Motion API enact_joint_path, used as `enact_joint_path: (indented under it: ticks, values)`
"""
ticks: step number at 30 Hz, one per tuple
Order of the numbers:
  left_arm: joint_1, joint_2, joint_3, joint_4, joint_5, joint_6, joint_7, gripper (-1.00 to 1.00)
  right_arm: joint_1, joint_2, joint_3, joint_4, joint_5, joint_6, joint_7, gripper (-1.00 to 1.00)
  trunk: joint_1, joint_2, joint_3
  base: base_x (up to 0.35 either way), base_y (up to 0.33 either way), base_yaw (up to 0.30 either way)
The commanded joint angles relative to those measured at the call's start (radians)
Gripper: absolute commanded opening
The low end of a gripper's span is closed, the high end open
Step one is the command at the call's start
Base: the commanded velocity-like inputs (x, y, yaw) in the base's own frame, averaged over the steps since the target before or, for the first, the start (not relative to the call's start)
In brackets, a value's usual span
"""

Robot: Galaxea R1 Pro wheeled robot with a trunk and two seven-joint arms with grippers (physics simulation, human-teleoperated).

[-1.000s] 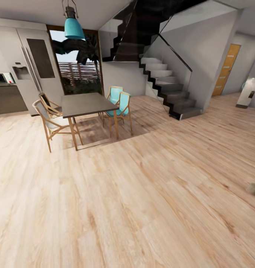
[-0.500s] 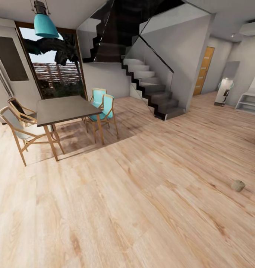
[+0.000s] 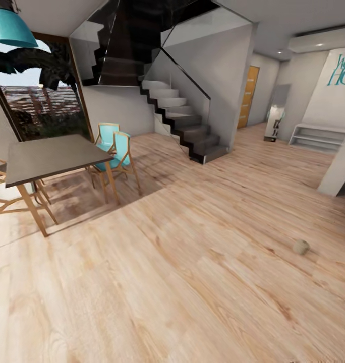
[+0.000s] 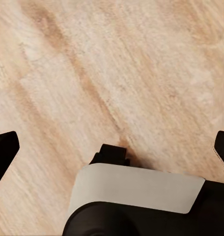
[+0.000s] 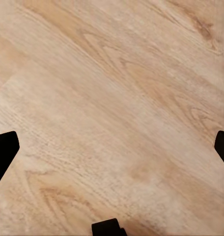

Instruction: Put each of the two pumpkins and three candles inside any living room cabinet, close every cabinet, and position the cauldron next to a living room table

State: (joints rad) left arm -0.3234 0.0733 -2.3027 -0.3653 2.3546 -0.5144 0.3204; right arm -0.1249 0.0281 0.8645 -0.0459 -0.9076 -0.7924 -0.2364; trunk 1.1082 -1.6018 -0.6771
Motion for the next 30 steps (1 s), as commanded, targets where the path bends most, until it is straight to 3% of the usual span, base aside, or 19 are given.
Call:
enact_joint_path:
  ticks: [1,10,30]
  values:
    - [-0.002,0.000,-0.008,-0.004,0.002,-0.007,0.006,1.00,-0.001,0.000,0.008,0.000,0.000,-0.001,-0.009,1.00,0.000,0.000,-0.001,0.069,0.000,-0.259]
    - [-0.002,0.000,-0.008,-0.003,0.002,-0.010,0.006,1.00,0.000,0.000,0.008,0.000,0.000,-0.001,-0.009,1.00,0.000,0.000,0.003,0.056,0.000,-0.259]
    - [-0.002,0.000,-0.006,-0.003,0.002,-0.010,0.006,1.00,-0.001,0.000,0.008,0.000,0.000,-0.001,-0.009,1.00,0.000,0.000,0.010,0.308,0.000,-0.259]
